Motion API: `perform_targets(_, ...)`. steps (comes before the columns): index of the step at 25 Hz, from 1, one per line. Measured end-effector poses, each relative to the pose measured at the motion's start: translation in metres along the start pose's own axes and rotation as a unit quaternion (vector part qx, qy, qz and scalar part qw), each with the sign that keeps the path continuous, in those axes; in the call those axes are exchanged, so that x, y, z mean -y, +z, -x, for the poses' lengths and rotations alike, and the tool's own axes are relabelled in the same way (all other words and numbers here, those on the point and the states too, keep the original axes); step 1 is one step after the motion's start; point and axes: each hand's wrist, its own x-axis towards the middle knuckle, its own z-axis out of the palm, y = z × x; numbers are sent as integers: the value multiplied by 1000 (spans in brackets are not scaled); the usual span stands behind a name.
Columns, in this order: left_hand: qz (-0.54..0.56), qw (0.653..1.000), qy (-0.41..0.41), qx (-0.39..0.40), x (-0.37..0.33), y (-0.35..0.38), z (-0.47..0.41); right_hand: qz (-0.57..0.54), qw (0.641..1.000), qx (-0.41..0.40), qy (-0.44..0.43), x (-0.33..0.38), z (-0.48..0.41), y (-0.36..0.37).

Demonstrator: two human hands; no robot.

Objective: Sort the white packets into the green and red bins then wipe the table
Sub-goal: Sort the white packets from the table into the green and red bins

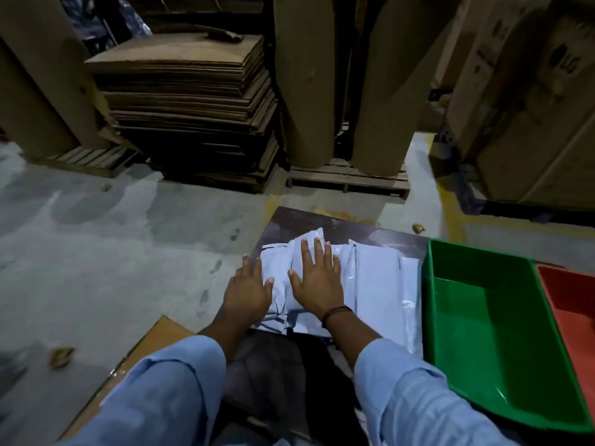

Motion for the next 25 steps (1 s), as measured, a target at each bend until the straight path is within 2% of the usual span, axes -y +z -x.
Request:
perform_targets(4, 20, 999, 5, 25, 7, 1, -29, 96, 993, 69, -23, 1, -26, 14)
perform_targets(8, 92, 995, 14, 46, 10, 5, -50, 106, 986, 128, -7, 4, -41, 28)
perform_targets(11, 97, 991, 12, 91, 2, 16, -60, 112, 985, 128, 34, 7, -41, 31)
perform_targets(16, 174, 977, -15, 124, -12, 33, -61, 153, 980, 90, 95, 10, -37, 41)
perform_targets(25, 175, 972, 23, 155, 2, 41, -64, 170, 972, 120, 112, 7, -25, 49)
